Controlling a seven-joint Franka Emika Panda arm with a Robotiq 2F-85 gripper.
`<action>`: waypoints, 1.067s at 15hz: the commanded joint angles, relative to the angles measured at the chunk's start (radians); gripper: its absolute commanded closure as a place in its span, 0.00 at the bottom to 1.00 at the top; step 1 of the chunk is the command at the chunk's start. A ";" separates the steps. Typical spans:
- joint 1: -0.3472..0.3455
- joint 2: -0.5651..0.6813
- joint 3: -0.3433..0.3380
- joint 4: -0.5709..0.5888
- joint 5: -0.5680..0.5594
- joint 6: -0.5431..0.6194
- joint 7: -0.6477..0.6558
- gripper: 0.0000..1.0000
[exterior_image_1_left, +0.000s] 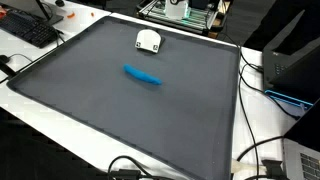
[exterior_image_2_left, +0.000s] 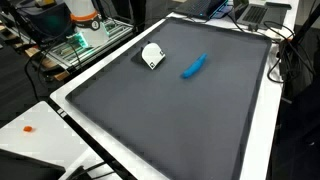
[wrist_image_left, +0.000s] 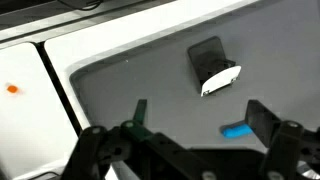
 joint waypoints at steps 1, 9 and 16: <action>-0.021 0.004 0.017 0.003 0.007 -0.003 -0.008 0.00; 0.003 -0.048 0.221 -0.227 0.115 0.077 0.393 0.00; 0.018 -0.037 0.351 -0.416 0.335 0.384 0.749 0.00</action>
